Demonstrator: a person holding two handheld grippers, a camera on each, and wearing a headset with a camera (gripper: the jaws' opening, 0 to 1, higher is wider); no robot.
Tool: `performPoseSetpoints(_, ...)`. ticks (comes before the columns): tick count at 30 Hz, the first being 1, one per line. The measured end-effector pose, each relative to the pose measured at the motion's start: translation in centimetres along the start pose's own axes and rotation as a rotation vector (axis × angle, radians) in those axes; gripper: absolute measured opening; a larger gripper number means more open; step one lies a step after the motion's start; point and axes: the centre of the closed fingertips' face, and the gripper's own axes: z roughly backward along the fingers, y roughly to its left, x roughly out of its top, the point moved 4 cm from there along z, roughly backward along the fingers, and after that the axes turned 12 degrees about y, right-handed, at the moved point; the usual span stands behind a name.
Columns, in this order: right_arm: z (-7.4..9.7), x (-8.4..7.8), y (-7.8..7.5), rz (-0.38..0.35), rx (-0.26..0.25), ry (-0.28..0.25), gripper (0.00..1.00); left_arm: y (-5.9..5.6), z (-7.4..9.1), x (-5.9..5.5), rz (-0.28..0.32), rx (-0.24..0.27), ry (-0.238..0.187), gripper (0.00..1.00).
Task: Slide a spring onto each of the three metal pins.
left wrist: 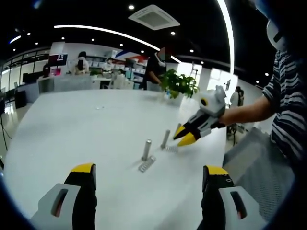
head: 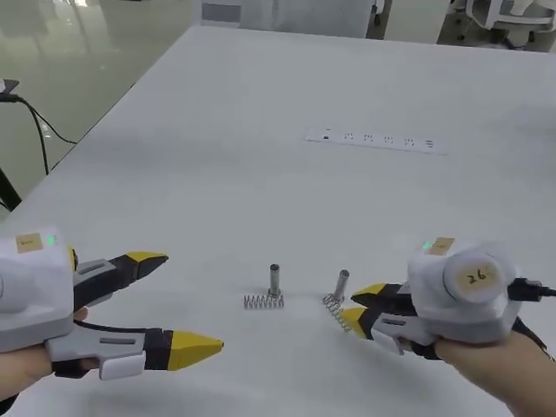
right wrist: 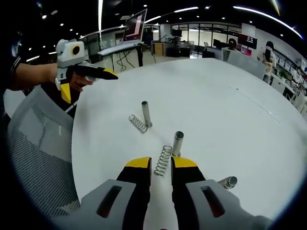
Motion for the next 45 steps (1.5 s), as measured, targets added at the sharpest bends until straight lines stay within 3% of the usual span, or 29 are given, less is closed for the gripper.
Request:
performPoseSetpoints(19,-2.3,-1.5,0.1,-0.007,0.002,0.074,0.12,-0.3,-0.1,-0.3,0.014,-0.004,-0.005,0.88)
performPoseSetpoints(26,-2.4,-1.5,-0.2,0.002,0.004,0.061,0.08,-0.4,0.0,-0.3,0.015,-0.004,-0.004,0.88)
performPoseSetpoints(33,-1.2,-0.8,0.0,0.002,0.025,0.03,0.08,-1.1,0.0,0.0,-0.002,-0.02,-0.002,0.87)
performPoseSetpoints(45,2.0,-0.3,0.4,0.126,0.051,0.014,0.08,-2.4,-0.4,0.2,-0.034,-0.091,0.025,0.82)
